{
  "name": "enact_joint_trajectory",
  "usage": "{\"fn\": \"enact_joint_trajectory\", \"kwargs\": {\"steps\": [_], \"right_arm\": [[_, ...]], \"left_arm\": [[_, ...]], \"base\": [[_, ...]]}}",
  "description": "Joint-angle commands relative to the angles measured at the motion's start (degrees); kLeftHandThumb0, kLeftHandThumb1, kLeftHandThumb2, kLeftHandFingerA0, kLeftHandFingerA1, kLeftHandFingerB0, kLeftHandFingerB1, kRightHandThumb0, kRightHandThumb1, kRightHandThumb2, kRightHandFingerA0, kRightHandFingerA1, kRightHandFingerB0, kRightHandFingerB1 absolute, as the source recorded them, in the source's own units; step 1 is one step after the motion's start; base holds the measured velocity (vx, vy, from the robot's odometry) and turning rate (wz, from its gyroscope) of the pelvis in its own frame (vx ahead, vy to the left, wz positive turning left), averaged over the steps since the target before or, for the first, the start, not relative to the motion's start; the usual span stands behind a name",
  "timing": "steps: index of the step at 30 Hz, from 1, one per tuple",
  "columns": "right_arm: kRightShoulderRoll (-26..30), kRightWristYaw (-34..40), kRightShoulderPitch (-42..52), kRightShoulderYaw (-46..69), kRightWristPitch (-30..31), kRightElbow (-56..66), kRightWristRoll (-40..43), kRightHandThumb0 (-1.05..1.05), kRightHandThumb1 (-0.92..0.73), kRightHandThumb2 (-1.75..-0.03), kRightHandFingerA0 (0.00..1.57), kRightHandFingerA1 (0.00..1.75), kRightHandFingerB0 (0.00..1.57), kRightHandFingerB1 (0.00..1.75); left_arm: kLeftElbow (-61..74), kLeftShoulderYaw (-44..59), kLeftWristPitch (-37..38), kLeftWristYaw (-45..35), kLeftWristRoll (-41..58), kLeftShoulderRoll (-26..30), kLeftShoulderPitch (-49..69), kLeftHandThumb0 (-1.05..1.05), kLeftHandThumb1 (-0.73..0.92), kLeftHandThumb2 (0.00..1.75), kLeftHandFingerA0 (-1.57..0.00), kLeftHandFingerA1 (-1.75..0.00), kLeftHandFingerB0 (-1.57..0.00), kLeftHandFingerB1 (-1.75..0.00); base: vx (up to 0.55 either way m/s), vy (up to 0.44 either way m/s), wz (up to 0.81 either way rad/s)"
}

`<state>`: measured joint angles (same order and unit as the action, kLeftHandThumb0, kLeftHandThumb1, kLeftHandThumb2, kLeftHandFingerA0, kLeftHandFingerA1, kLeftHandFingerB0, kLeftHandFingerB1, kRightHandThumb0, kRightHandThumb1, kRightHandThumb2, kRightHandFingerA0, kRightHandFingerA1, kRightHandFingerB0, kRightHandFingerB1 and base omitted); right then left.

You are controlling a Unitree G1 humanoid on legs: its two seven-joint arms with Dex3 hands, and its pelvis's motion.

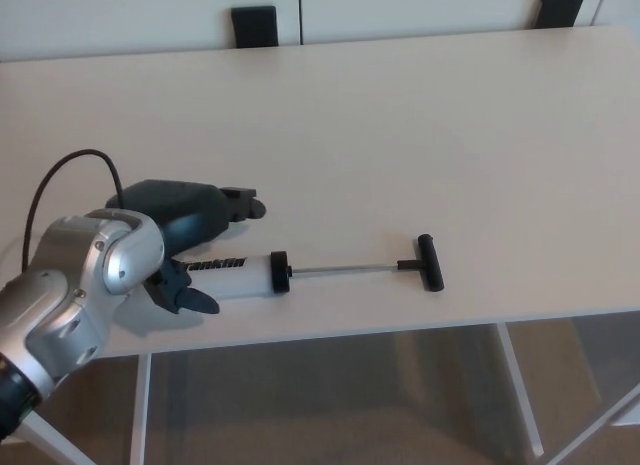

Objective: The robot walks towards a desk on which an air pump is kept in the middle. It lifts it up and holds it with its left hand and uses its right hand to compress it by pushing its handle inwards.

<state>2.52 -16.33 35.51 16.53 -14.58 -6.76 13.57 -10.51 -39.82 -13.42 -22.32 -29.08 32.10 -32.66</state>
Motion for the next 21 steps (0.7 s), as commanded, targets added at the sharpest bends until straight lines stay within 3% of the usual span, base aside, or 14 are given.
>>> {"fn": "enact_joint_trajectory", "kwargs": {"steps": [1,21], "right_arm": [[1.0,-0.3,-0.1,0.1,-2.0,-1.2,-0.6,-0.26,-0.60,-0.58,0.81,0.57,0.69,0.50],[1.3,-0.2,-1.5,0.6,-2.2,-2.0,0.0,-0.26,-0.60,-0.58,0.83,0.57,0.71,0.49]], "left_arm": [[-1.2,1.3,2.7,1.9,-5.1,1.1,0.6,-0.47,0.40,0.64,-0.21,-0.38,-0.15,-0.34],[-2.3,3.7,4.5,0.8,-8.2,-0.9,1.1,-0.49,0.41,0.65,-0.22,-0.39,-0.15,-0.35]], "base": [[0.00,0.000,0.00],[0.00,0.000,0.00]]}}
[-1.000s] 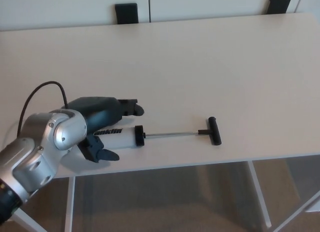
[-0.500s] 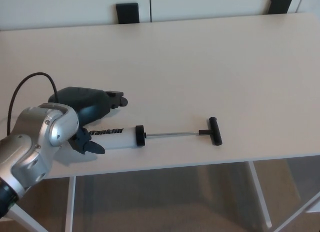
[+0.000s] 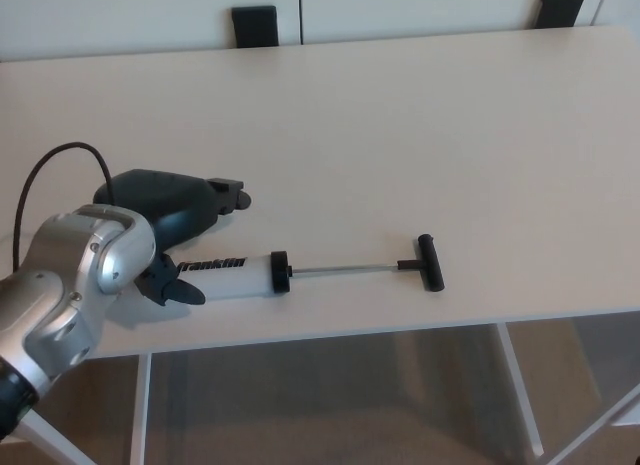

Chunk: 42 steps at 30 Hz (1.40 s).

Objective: The robot walks towards a desk on which an air pump is kept in the middle. It lifts it up and holds it with its left hand and uses its right hand to compress it by pushing its handle inwards.

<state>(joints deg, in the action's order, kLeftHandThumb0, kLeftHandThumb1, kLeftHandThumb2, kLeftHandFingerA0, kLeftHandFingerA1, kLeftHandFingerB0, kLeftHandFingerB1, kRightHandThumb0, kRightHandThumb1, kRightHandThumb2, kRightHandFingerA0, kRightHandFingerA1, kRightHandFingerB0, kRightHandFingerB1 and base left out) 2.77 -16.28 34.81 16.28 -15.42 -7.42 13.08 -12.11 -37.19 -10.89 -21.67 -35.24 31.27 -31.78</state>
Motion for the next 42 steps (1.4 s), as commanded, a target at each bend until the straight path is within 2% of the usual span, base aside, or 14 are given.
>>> {"fn": "enact_joint_trajectory", "kwargs": {"steps": [1,9,29,31,32,34,35,37,38,39,40,42], "right_arm": [[1.1,-0.2,-0.9,0.8,-1.3,-1.4,0.6,-0.26,-0.60,-0.58,0.83,0.57,0.71,0.49],[0.8,0.8,-0.4,0.7,-0.1,0.4,0.2,-0.26,-0.59,-0.58,0.80,0.58,0.71,0.50],[0.8,1.6,-1.0,0.4,0.0,1.5,-0.4,-0.28,-0.59,-0.57,0.80,0.59,0.69,0.50],[1.0,1.1,-1.2,0.3,0.4,1.6,0.2,-0.26,-0.60,-0.58,0.79,0.58,0.70,0.50],[1.1,0.9,-1.5,0.4,0.3,1.5,0.4,-0.26,-0.60,-0.58,0.81,0.58,0.70,0.50],[1.1,1.0,-1.6,0.4,0.2,1.4,0.4,-0.26,-0.60,-0.58,0.81,0.58,0.70,0.50],[0.9,1.3,-1.7,0.3,0.7,1.7,0.4,-0.26,-0.60,-0.58,0.81,0.56,0.71,0.50],[0.8,1.6,-1.7,0.3,1.3,2.1,0.4,-0.26,-0.60,-0.58,0.81,0.56,0.71,0.50],[0.8,1.9,-1.6,0.3,1.4,2.4,0.1,-0.27,-0.59,-0.57,0.80,0.57,0.68,0.49],[0.9,2.0,-1.6,0.2,1.4,2.5,-0.2,-0.27,-0.59,-0.57,0.80,0.57,0.68,0.49],[0.8,2.2,-1.5,0.1,1.5,2.8,-0.4,-0.27,-0.59,-0.57,0.80,0.57,0.68,0.49],[0.8,2.4,-1.4,0.0,1.6,3.3,-0.7,-0.27,-0.59,-0.57,0.80,0.57,0.68,0.49]], "left_arm": [[-0.8,1.2,2.0,0.1,-2.1,-0.2,0.3,-0.49,0.41,0.65,-0.22,-0.39,-0.15,-0.35],[-1.0,1.7,3.2,-0.4,-2.4,-0.5,1.2,-0.51,0.42,0.67,-0.30,-0.42,-0.17,-0.37],[-2.9,2.0,3.9,-1.4,-2.9,-3.2,3.2,-0.49,0.41,0.67,-0.27,-0.41,-0.20,-0.38],[-2.9,2.0,3.5,-1.3,-2.8,-3.7,4.0,-0.46,0.42,0.66,-0.28,-0.40,-0.22,-0.38],[-3.3,1.8,3.8,-1.0,-3.0,-4.1,4.3,-0.39,0.49,0.55,-0.39,-0.35,-0.25,-0.31],[-3.6,1.8,4.2,-0.8,-3.2,-4.2,4.3,-0.39,0.49,0.55,-0.39,-0.35,-0.25,-0.31],[-3.8,1.9,4.7,-0.7,-3.0,-4.5,4.6,-0.30,0.57,0.57,-0.56,-0.48,-0.28,-0.31],[-3.7,2.1,5.0,-0.7,-2.6,-4.9,4.9,-0.30,0.57,0.57,-0.56,-0.48,-0.28,-0.31],[-3.9,1.4,5.4,-0.2,-3.7,-4.8,4.8,-0.17,0.71,0.61,-0.67,-1.17,-0.38,-0.33],[-4.0,0.9,5.7,0.1,-4.5,-4.8,4.7,-0.17,0.71,0.61,-0.67,-1.17,-0.38,-0.33],[-4.0,-0.3,5.8,0.1,-6.5,-4.4,4.2,-0.20,0.63,0.65,-0.72,-1.41,-0.44,-0.37],[-3.9,-1.4,5.7,0.0,-8.5,-4.0,3.7,-0.20,0.63,0.65,-0.72,-1.41,-0.44,-0.37]], "base": [[0.00,0.000,0.00],[0.00,0.000,0.00],[0.00,0.000,0.00],[0.00,0.000,0.00],[0.00,0.000,0.00],[0.00,0.000,0.00],[0.00,0.000,0.00],[0.00,0.000,0.00],[0.00,0.000,0.00],[0.00,0.000,0.00],[0.00,0.000,0.00],[0.00,0.000,0.00]]}}
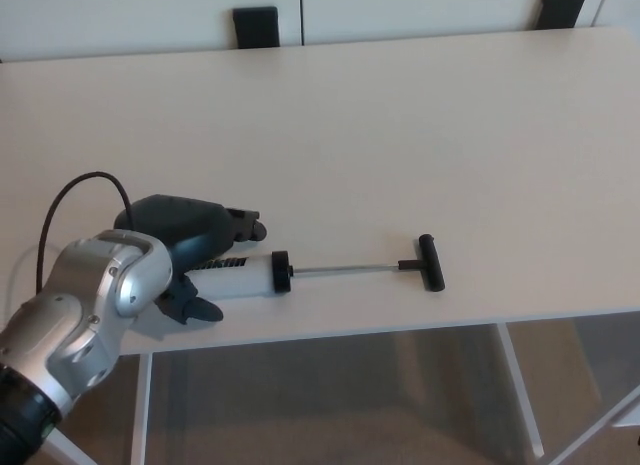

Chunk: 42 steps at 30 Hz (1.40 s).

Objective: The robot walks towards a desk on which an air pump is kept in the middle. It lifts it up and holds it with its left hand and uses its right hand to compress it by pushing its handle inwards.

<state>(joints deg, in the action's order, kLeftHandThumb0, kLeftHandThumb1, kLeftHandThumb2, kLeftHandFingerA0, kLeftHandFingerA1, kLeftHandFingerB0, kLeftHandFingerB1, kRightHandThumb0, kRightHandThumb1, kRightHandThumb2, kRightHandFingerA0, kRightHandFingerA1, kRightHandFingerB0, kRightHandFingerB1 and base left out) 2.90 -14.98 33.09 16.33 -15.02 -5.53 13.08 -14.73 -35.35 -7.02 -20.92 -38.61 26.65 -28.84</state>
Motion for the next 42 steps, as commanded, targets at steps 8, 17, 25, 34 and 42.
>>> {"fn": "enact_joint_trajectory", "kwargs": {"steps": [8,17,25,34,42], "right_arm": [[1.0,0.2,-1.2,0.4,-0.6,-1.1,0.0,-0.26,-0.60,-0.57,0.82,0.57,0.69,0.50],[1.3,-2.3,-2.6,0.7,-1.5,-2.5,2.2,-0.23,-0.63,-0.58,0.75,0.58,0.65,0.51],[-1.2,-0.1,0.4,0.9,3.2,6.2,5.3,-0.20,-0.65,-0.58,0.76,0.57,0.63,0.51],[-5.2,-0.2,12.5,-0.8,-1.1,31.4,7.9,-0.27,-0.61,-0.58,0.82,0.53,0.68,0.46],[-3.7,0.9,15.3,-1.3,-2.1,56.7,17.7,-0.26,-0.65,-0.59,0.82,0.54,0.64,0.47]], "left_arm": [[-2.6,-3.6,3.8,3.3,-6.2,-0.6,1.0,-0.19,0.58,0.58,-0.87,-0.53,-0.79,-0.48],[-4.2,-1.3,8.6,10.9,-5.5,-1.7,2.6,-0.17,0.69,0.57,-0.60,-1.53,-0.44,-1.25],[-5.6,-0.3,10.2,11.3,-5.0,-2.0,1.8,-0.12,0.68,0.60,-0.74,-1.16,-0.63,-0.93],[-6.1,1.6,11.5,10.8,-3.5,-2.3,1.6,-0.22,0.68,0.55,-0.65,-1.50,-0.49,-1.32],[-7.5,3.2,14.1,9.6,-1.4,-1.4,-0.3,-0.06,0.73,0.53,-0.65,-1.62,-0.46,-1.42]], "base": [[0.00,0.000,0.00],[0.00,0.000,0.00],[0.00,0.000,0.00],[0.00,0.000,0.00],[0.00,0.000,0.00]]}}
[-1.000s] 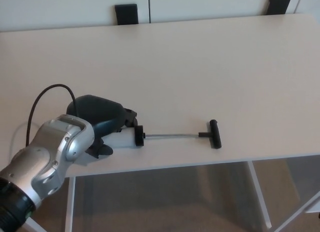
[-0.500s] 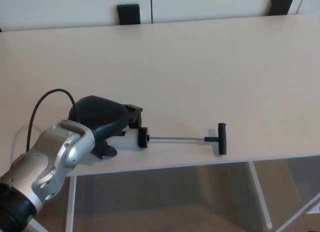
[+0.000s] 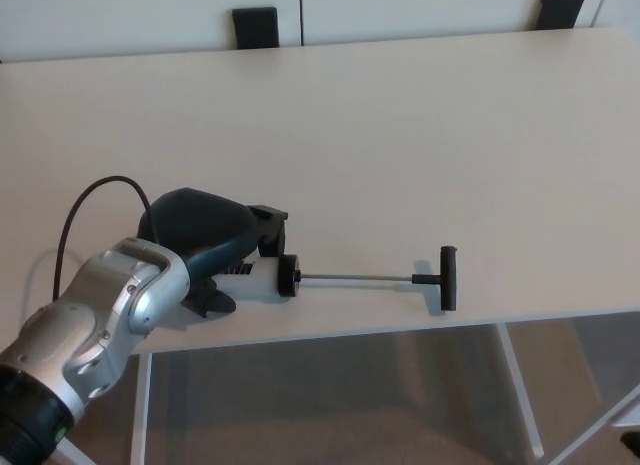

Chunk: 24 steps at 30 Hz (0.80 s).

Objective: The robot walks towards a desk on which an air pump is kept in the middle. It lifts it up and holds it with its left hand and uses its right hand to compress it by pushing its handle inwards.

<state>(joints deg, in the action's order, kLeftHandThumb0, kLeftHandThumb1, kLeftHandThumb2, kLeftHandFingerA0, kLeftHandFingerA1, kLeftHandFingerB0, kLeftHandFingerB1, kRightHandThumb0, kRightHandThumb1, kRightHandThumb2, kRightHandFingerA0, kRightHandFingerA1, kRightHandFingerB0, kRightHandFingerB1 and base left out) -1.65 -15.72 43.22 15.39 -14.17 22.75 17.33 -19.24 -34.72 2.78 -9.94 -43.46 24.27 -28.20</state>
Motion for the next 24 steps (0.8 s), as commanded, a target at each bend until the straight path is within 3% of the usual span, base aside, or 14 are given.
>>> {"fn": "enact_joint_trajectory", "kwargs": {"steps": [1,2,3,7,8,14,15,16,17,24], "right_arm": [[0.8,1.8,5.3,-0.3,-2.7,28.8,13.5,-0.26,-0.65,-0.59,0.82,0.54,0.64,0.47],[0.7,1.8,5.3,-0.2,-2.5,29.0,13.5,-0.26,-0.65,-0.59,0.82,0.54,0.64,0.47],[1.1,4.6,2.2,0.9,-2.0,32.3,13.3,-0.35,-0.65,-0.61,0.86,0.54,0.67,0.45],[2.2,9.2,-4.4,2.8,-1.5,37.2,12.5,-0.34,-0.66,-0.61,0.84,0.53,0.65,0.44],[2.8,9.9,-8.5,3.5,-0.5,36.4,10.5,-0.40,-0.70,-0.62,0.74,0.44,0.56,0.39],[4.1,13.5,-21.4,4.4,6.9,32.4,3.6,-0.49,-0.68,-0.62,0.69,0.44,0.54,0.37],[5.6,12.9,-26.4,3.6,8.9,26.2,1.4,-0.53,-0.79,-0.64,0.53,0.48,0.45,0.36],[6.7,12.5,-30.1,3.0,10.5,21.6,-0.2,-0.53,-0.79,-0.64,0.53,0.48,0.45,0.36],[8.5,11.6,-37.3,1.9,13.2,9.1,-2.1,-0.59,-0.79,-0.64,0.51,0.46,0.43,0.37],[8.6,10.1,-43.8,1.0,15.6,-5.0,0.2,-0.58,-0.79,-0.64,0.49,0.44,0.39,0.36]], "left_arm": [[-3.0,2.6,4.3,-1.5,3.5,0.9,-0.9,-0.06,0.73,0.53,-0.65,-1.62,-0.46,-1.42],[-3.0,2.7,4.4,-1.5,3.5,0.9,-0.9,-0.06,0.73,0.53,-0.65,-1.62,-0.46,-1.42],[-3.1,4.4,2.2,-5.1,6.8,-0.1,-1.6,-0.04,0.72,0.62,-0.76,-1.54,-0.62,-1.41],[-3.2,7.5,-2.0,-11.3,12.7,-1.8,-2.8,-0.04,0.72,0.61,-0.74,-1.55,-0.61,-1.41],[-2.7,8.7,-4.0,-13.1,14.4,-2.3,-3.1,-0.04,0.72,0.68,-0.81,-1.53,-0.69,-1.35],[-2.0,12.3,-8.9,-18.5,18.7,-4.1,-4.0,-0.04,0.73,0.76,-0.85,-1.53,-0.75,-1.33],[-2.1,12.9,-10.2,-20.2,19.4,-4.1,-4.8,-0.08,0.77,0.81,-0.86,-1.51,-0.75,-1.31],[-2.2,13.4,-11.1,-21.5,19.9,-4.0,-5.5,-0.08,0.77,0.81,-0.86,-1.51,-0.75,-1.31],[-2.4,14.3,-11.6,-23.7,20.7,-3.6,-7.2,-0.05,0.78,0.80,-0.86,-1.50,-0.74,-1.31],[-4.5,15.3,-11.2,-29.3,22.7,-2.5,-10.7,-0.04,0.76,0.82,-0.91,-1.58,-0.76,-1.38]], "base": [[0.00,0.000,0.00],[0.00,0.000,0.00],[0.00,0.000,0.00],[0.00,0.000,0.00],[0.00,0.000,0.00],[0.00,0.000,0.00],[0.00,0.000,0.00],[0.00,0.000,0.00],[0.00,0.000,0.00],[0.00,0.000,0.00]]}}
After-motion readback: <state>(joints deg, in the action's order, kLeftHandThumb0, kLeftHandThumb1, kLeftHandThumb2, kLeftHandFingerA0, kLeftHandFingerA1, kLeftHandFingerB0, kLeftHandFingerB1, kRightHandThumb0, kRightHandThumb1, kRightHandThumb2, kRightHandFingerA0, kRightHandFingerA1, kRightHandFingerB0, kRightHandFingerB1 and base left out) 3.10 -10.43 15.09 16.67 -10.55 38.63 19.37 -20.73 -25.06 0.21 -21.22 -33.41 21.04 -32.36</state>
